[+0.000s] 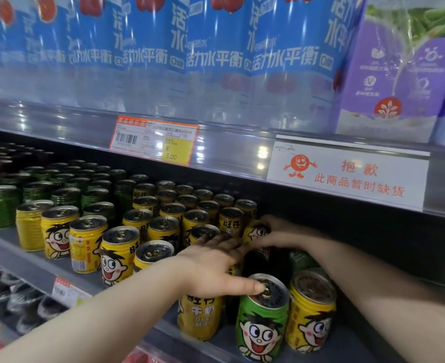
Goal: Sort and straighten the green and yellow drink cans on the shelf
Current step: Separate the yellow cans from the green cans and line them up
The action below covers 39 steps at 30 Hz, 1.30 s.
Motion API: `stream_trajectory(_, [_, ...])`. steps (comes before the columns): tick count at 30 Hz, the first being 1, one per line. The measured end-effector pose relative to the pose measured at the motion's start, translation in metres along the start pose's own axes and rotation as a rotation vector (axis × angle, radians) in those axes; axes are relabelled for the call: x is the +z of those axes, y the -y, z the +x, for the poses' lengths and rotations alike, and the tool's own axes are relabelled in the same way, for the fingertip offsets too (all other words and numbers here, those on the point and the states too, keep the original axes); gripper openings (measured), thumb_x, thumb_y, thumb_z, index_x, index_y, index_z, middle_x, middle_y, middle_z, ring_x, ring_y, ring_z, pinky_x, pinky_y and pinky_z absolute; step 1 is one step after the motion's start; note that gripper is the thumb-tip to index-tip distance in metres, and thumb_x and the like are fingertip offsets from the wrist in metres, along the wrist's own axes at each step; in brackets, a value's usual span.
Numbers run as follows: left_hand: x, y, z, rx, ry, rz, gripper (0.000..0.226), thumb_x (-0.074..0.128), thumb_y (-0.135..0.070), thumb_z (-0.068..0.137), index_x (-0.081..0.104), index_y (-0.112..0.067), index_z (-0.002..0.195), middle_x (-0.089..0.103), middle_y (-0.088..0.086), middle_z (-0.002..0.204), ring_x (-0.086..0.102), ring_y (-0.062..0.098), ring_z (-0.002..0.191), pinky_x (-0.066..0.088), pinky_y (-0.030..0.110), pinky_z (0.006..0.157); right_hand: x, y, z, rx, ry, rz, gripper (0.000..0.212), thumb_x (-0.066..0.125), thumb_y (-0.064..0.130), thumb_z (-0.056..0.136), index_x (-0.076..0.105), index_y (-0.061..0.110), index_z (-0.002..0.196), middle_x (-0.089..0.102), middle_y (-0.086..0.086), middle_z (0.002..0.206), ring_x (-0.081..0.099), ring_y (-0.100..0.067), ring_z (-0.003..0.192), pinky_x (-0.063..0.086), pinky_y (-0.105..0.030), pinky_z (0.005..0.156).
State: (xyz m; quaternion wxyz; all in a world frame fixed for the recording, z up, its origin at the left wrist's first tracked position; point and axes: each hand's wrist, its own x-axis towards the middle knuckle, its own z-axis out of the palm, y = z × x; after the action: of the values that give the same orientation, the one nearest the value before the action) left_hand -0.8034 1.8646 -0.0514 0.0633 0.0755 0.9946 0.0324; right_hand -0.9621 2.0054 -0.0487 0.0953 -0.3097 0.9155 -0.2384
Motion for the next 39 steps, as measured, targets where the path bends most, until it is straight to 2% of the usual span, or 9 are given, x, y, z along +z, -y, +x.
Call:
stream_trajectory(4, [-0.001,-0.001,-0.002,-0.005,-0.007,-0.002,0.082,0.03,-0.074,0.081,0.002,-0.035,0.148,-0.004,-0.009,0.158,-0.006,0.018,0.146,0.0,0.039,0.119,0.002,0.004,-0.018,-0.118,-0.115,-0.116,0.056,0.08,0.03,0.067,0.05,0.027,0.114,0.039,0.004,0.117,0.043,-0.011,0.103,0.04,-0.023,0.077])
stream_trajectory(7, [-0.002,-0.002,-0.003,-0.003,-0.006,0.0,0.083,0.029,-0.074,0.081,0.001,-0.033,0.148,-0.005,-0.008,0.158,-0.006,0.016,0.145,0.0,0.039,0.119,0.003,0.002,-0.034,-0.153,0.027,-0.107,0.044,0.08,0.029,0.068,0.048,0.028,0.097,0.046,0.005,0.112,0.049,-0.014,0.103,0.046,-0.027,0.078])
stream_trajectory(16, [-0.003,-0.003,-0.004,-0.014,0.01,-0.013,0.082,0.028,-0.075,0.081,-0.001,-0.037,0.147,-0.009,-0.009,0.158,-0.009,0.016,0.145,0.001,0.04,0.117,-0.016,0.005,-0.063,-0.061,0.233,0.138,0.028,0.067,0.019,0.083,0.056,0.028,0.107,0.055,0.008,0.108,0.054,-0.008,0.098,0.049,-0.024,0.081])
stream_trajectory(20, [-0.002,-0.002,-0.005,-0.015,0.02,-0.013,0.081,0.026,-0.076,0.08,0.0,-0.038,0.147,-0.008,-0.01,0.158,-0.009,0.016,0.145,0.0,0.04,0.116,-0.031,-0.017,-0.061,0.028,-0.2,0.07,0.018,0.06,0.018,0.089,0.063,0.017,0.106,0.061,0.003,0.106,0.058,-0.017,0.104,0.046,-0.021,0.077])
stream_trajectory(22, [-0.002,-0.002,-0.005,-0.015,0.018,-0.01,0.081,0.026,-0.076,0.08,0.0,-0.039,0.147,-0.008,-0.01,0.158,-0.009,0.016,0.145,0.0,0.04,0.116,-0.033,-0.036,-0.059,0.17,-0.345,-0.014,0.027,0.062,0.025,0.087,0.061,0.014,0.111,0.06,-0.006,0.115,0.056,-0.022,0.109,0.044,-0.027,0.084])
stream_trajectory(27, [-0.002,-0.003,-0.006,-0.008,0.019,-0.014,0.077,0.026,-0.075,0.081,-0.001,-0.043,0.145,-0.008,-0.01,0.158,-0.01,0.017,0.145,-0.001,0.041,0.116,-0.013,-0.064,-0.068,0.462,-0.087,-0.035,0.093,0.069,0.055,0.073,0.025,0.018,0.146,0.036,-0.01,0.148,0.041,-0.027,0.131,0.038,-0.03,0.104])
stream_trajectory(31, [-0.002,-0.002,-0.006,0.004,0.021,-0.017,0.071,0.024,-0.075,0.081,0.001,-0.05,0.143,-0.008,-0.009,0.158,-0.01,0.018,0.145,-0.002,0.042,0.116,-0.01,-0.069,-0.082,0.455,-0.153,0.069,0.087,0.07,0.043,0.076,0.024,0.021,0.147,0.04,-0.011,0.144,0.05,-0.027,0.121,0.05,-0.031,0.084])
stream_trajectory(36, [-0.002,-0.002,-0.009,0.013,0.001,-0.069,0.073,0.017,-0.077,0.074,0.007,-0.051,0.142,-0.006,-0.01,0.158,-0.007,0.018,0.146,0.0,0.043,0.116,-0.022,-0.073,-0.122,0.408,0.035,-0.002,0.075,0.069,0.015,0.076,0.033,0.02,0.141,0.053,-0.003,0.125,0.056,-0.013,0.1,0.049,-0.025,0.09])
stream_trajectory(39, [-0.005,-0.005,-0.015,0.045,-0.092,-0.088,0.08,0.015,-0.081,0.07,0.019,-0.047,0.142,0.007,-0.01,0.158,0.008,0.019,0.145,0.01,0.041,0.118,-0.016,-0.074,-0.144,0.389,0.023,-0.039,0.103,0.081,0.048,0.059,0.028,0.027,0.144,0.044,0.0,0.142,0.048,-0.014,0.119,0.04,-0.026,0.102])
